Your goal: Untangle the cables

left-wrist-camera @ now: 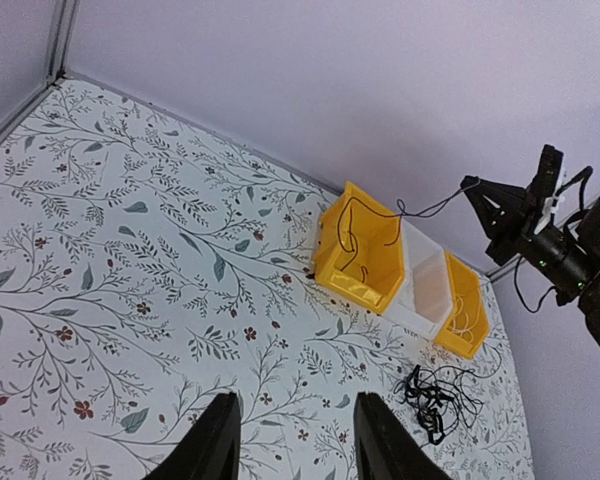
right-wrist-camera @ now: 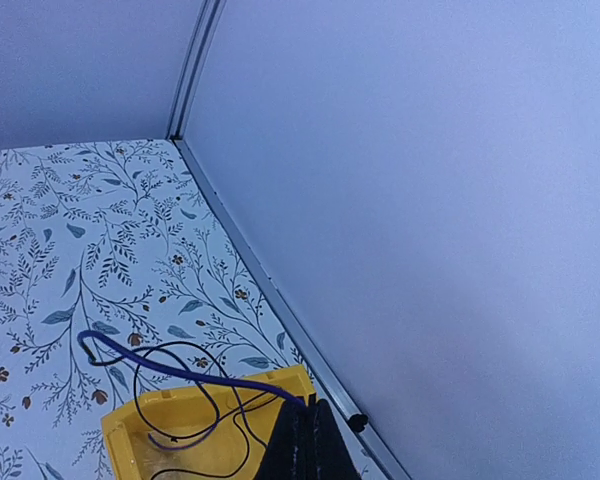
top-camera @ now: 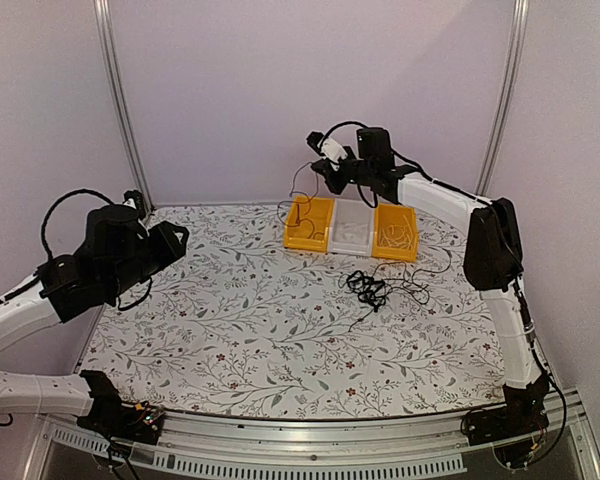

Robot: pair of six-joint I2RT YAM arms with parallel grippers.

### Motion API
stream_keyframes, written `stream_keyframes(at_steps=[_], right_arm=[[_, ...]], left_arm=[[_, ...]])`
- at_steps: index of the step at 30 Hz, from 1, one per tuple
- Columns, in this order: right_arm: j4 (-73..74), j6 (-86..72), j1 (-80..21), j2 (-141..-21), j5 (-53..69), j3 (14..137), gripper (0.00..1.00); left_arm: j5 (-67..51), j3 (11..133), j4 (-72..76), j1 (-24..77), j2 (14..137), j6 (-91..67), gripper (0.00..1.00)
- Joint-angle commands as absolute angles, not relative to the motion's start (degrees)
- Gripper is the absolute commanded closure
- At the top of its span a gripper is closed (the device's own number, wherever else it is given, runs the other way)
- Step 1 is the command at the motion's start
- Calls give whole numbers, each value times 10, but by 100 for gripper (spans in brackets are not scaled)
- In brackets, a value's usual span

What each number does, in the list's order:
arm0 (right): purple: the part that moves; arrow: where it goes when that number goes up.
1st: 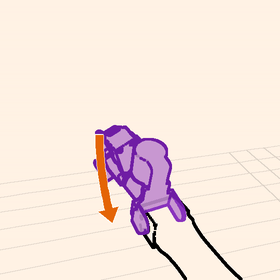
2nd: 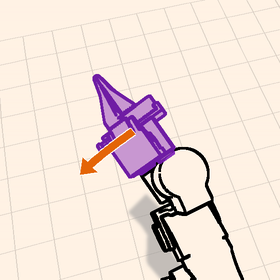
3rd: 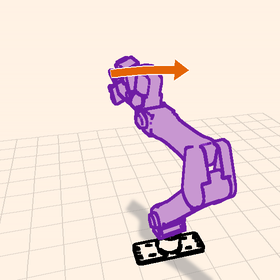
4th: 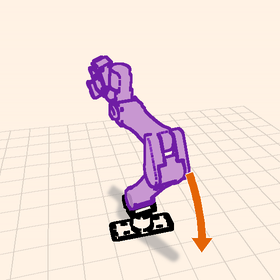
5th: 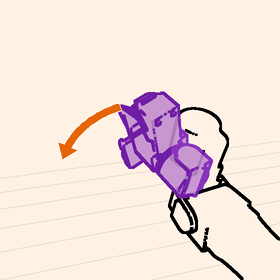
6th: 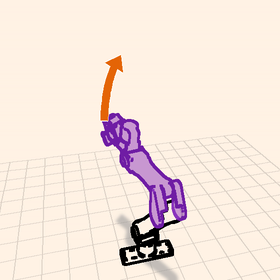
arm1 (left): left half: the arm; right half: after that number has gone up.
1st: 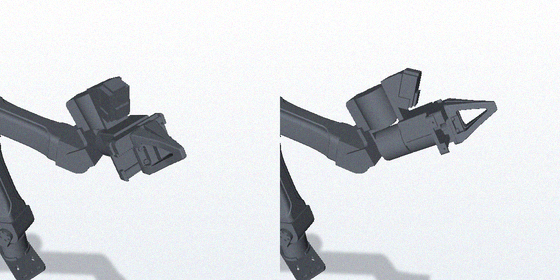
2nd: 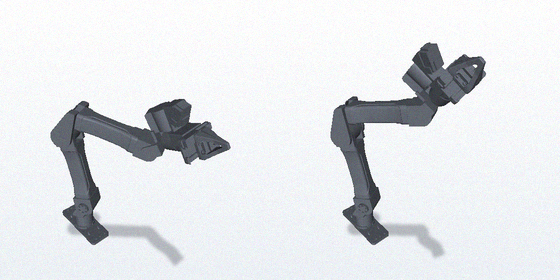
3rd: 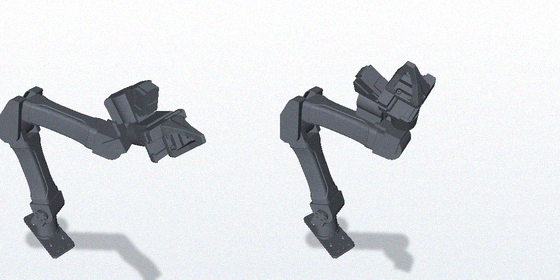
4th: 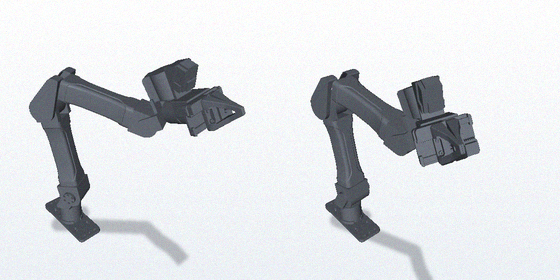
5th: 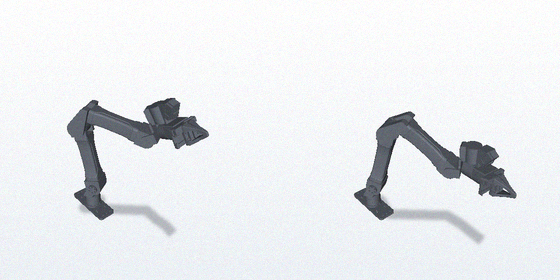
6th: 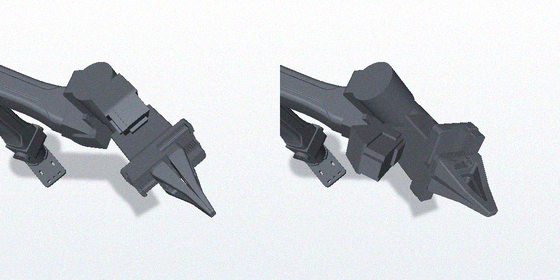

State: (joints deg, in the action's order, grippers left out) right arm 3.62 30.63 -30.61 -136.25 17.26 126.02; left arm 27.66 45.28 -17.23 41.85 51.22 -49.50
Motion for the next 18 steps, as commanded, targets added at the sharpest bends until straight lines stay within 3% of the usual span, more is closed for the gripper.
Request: stream_keyframes(at_steps=[1,18], right_arm=[[35,315,-298,-1362,148,1246,100],[23,371,-282,-1405,116,1219,100]], left_arm=[[278,443,-170,426,497,-488,58],[278,440,-192,426,484,-502,58]])
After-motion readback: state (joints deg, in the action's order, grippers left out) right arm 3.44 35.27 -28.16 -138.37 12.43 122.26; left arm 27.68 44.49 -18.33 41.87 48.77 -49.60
